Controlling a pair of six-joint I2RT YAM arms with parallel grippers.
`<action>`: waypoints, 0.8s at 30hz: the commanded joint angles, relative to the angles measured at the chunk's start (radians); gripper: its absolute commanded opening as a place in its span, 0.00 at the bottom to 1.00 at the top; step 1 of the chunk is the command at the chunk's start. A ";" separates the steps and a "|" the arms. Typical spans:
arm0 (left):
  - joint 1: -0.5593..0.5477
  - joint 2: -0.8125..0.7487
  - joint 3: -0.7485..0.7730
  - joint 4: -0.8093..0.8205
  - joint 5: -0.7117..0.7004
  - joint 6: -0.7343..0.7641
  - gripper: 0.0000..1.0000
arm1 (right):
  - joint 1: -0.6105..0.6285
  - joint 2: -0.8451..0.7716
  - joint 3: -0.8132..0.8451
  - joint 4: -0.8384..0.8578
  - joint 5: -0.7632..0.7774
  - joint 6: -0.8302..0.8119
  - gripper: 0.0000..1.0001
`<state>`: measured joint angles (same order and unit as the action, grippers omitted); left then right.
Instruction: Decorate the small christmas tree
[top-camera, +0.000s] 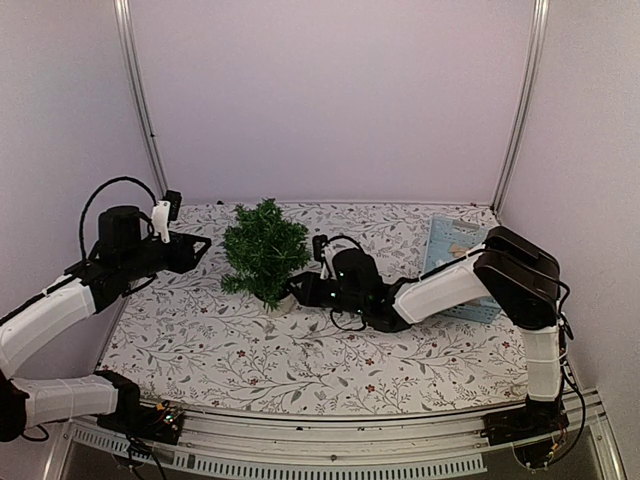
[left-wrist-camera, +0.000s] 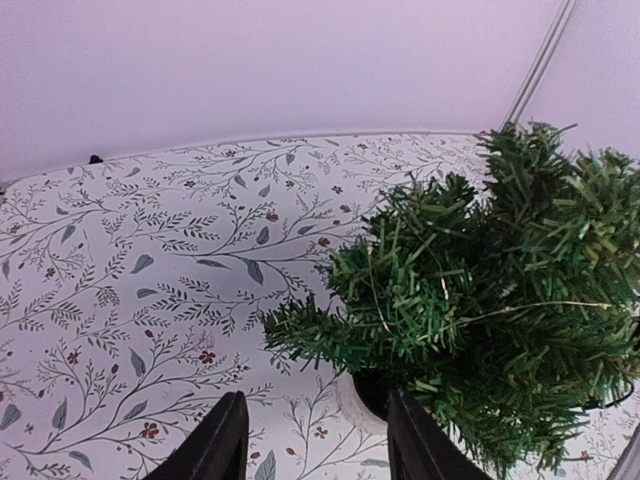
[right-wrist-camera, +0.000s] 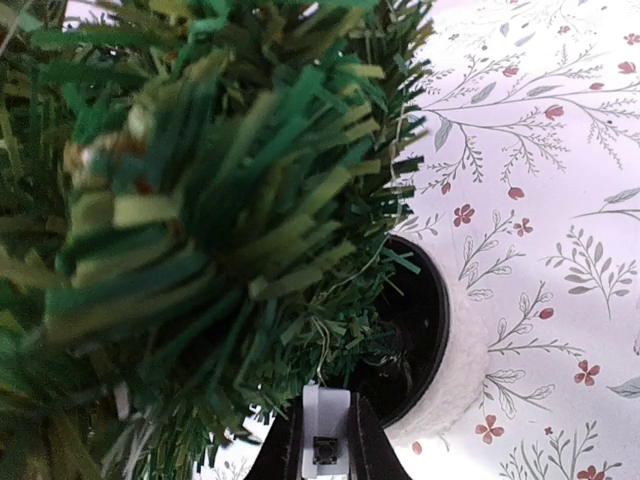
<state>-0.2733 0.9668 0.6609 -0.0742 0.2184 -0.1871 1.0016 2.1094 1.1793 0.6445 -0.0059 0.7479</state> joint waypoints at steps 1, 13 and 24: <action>0.013 0.001 -0.018 0.029 0.015 0.010 0.48 | 0.003 0.035 0.039 0.011 0.040 0.014 0.13; 0.019 -0.002 -0.026 0.034 0.027 0.006 0.48 | 0.010 0.091 0.086 0.000 0.069 0.005 0.24; 0.023 -0.001 -0.026 0.034 0.033 0.012 0.48 | 0.014 0.110 0.112 0.011 0.034 -0.006 0.38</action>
<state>-0.2653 0.9672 0.6468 -0.0643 0.2398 -0.1871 1.0084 2.1838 1.2591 0.6445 0.0422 0.7513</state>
